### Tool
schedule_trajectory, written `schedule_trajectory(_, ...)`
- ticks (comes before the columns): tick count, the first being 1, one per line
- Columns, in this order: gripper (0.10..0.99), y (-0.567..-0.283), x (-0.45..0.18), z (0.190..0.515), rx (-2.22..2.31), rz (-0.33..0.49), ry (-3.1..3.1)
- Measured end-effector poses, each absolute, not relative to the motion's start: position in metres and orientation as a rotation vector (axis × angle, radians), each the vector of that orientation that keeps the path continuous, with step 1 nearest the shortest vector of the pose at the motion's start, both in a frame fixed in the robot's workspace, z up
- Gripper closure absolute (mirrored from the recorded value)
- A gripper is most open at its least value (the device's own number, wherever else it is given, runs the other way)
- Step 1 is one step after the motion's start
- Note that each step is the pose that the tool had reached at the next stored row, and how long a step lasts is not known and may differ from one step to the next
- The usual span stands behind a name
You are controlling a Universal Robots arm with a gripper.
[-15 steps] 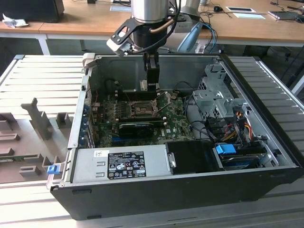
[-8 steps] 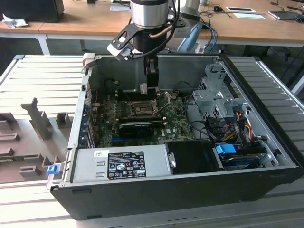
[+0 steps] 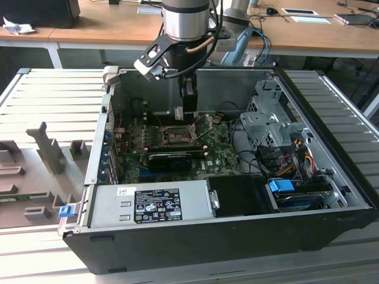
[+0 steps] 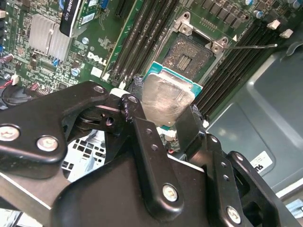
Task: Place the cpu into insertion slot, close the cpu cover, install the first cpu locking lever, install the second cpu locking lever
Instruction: 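Place the cpu into insertion slot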
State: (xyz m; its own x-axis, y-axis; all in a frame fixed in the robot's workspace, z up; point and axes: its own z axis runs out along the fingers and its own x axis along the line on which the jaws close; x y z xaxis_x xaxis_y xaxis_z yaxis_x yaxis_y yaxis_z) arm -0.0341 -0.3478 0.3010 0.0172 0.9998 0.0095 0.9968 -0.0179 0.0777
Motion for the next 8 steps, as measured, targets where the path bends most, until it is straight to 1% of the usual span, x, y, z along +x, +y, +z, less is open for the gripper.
schedule_trajectory(8,0.561,-0.3478,-0.0342,0.2906,2.214,0.077,2.175)
